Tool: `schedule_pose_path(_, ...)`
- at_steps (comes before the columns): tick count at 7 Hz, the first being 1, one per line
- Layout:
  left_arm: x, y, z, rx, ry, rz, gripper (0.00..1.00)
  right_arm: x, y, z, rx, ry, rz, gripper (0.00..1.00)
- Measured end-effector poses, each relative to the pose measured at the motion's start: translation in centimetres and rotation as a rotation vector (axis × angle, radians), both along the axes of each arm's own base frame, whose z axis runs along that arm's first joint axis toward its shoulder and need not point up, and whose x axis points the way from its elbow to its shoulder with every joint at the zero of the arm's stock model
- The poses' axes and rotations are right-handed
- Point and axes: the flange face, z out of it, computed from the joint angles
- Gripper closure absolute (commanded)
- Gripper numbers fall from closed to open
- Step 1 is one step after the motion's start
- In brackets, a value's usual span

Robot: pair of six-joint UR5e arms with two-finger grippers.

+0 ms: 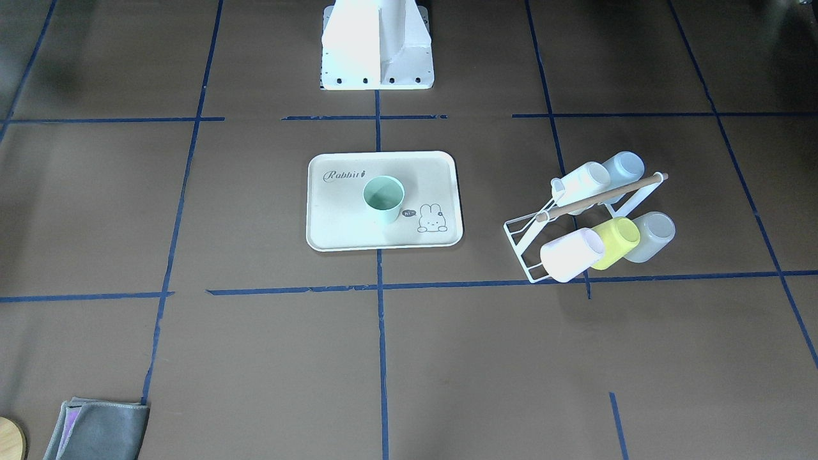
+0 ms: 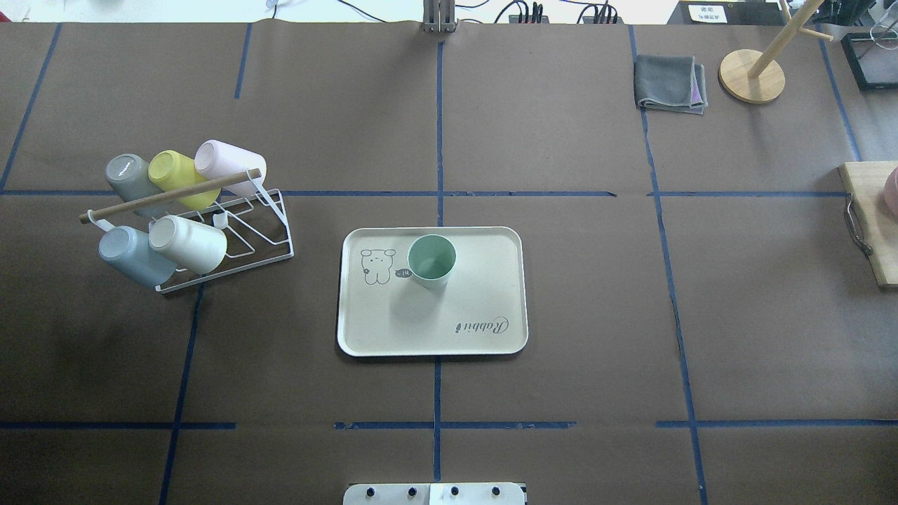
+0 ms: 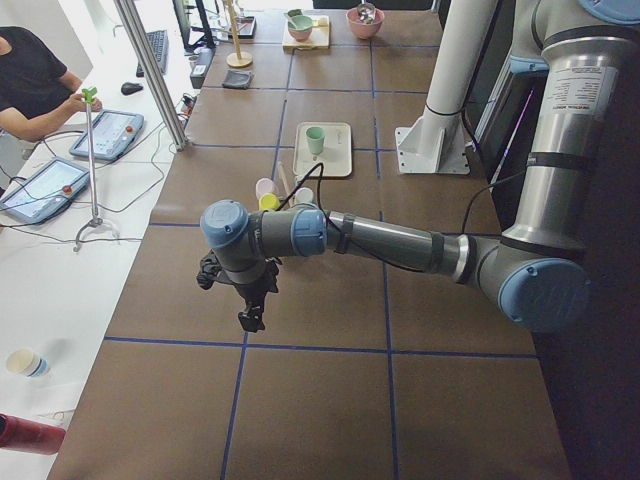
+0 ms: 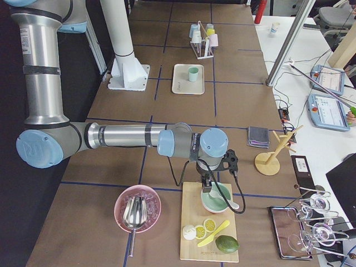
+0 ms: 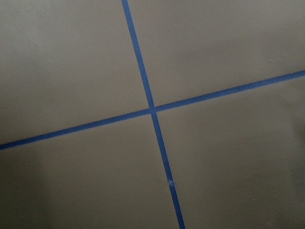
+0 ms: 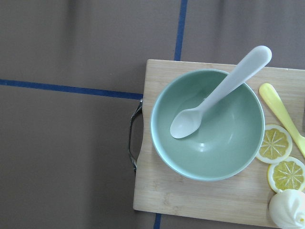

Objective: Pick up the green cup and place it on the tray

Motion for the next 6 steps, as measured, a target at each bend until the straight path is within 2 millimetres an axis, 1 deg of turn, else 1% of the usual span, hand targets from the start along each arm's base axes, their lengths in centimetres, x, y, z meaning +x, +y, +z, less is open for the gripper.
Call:
schedule_pose_path(1, -0.2, 1.9, 1.9, -0.028, 0.022, -0.009, 0.0, 0.1, -0.1, 0.4, -0.004, 0.022, -0.001, 0.0)
schedule_pose_path(2, -0.3, 3.0, 3.0, -0.046, 0.029, -0.014, 0.0, 0.2, -0.2, 0.4, -0.005, 0.034, -0.001, 0.0)
schedule_pose_path(3, -0.6, 3.6, 3.7, -0.06, 0.029, -0.022, 0.0, 0.3, -0.2, 0.4, -0.005, 0.037, 0.001, 0.0)
schedule_pose_path(4, -1.4, 3.8, 4.3, -0.071, 0.028, -0.041, 0.0, 0.3, -0.2, 0.3, -0.004, 0.037, 0.001, 0.0)
schedule_pose_path(6, -2.8, 4.1, 4.8, -0.074, 0.028, -0.069, 0.0, 0.3, -0.3, 0.2, -0.003, 0.036, 0.002, 0.0)
